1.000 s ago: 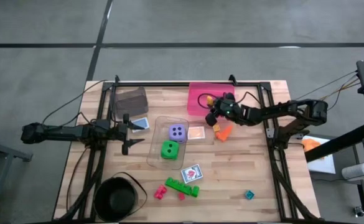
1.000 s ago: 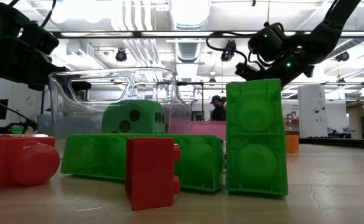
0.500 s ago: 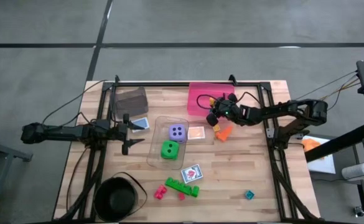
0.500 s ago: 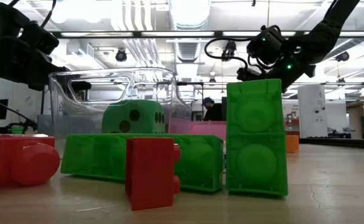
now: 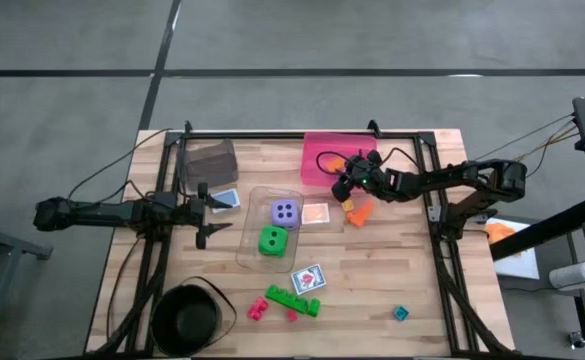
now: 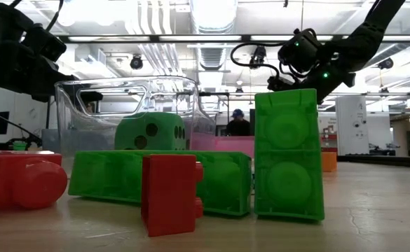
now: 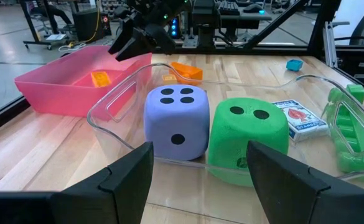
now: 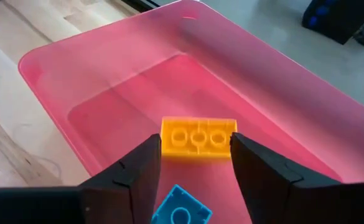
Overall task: Pick & Place Toys
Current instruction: Put the blue game piece into the pink bin
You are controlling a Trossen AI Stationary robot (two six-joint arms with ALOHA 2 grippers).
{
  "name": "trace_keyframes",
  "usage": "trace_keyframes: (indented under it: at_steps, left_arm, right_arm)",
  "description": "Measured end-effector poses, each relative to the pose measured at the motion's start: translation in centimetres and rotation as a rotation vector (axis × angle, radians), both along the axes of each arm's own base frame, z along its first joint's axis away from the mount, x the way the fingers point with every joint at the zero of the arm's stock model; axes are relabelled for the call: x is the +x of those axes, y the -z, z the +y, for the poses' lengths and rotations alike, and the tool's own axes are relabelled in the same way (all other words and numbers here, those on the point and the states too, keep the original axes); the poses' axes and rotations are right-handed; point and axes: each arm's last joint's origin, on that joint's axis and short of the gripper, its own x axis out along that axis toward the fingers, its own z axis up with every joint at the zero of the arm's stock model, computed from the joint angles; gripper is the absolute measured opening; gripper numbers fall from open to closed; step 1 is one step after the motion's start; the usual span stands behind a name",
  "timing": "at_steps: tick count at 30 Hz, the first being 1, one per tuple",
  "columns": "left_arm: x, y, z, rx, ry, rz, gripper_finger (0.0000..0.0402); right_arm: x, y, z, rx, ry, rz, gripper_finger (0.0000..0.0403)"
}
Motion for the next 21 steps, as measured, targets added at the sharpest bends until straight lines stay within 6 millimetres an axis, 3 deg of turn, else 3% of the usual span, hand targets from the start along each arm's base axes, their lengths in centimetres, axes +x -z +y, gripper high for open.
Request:
trace_keyframes:
  at_steps: [13,21]
  left_arm:
    - [0.0,0.0,0.0,0.0,0.0,0.0,0.0258]
    - [0.0,0.0,0.0,0.0,0.0,0.0,0.0258]
  right_arm:
    - [0.1,-0.1,0.1,0.02,-0.033,-0.012,0.0318]
    - [0.6,-1.6,0.7,0.02,-0.085,-0.076,0.0334]
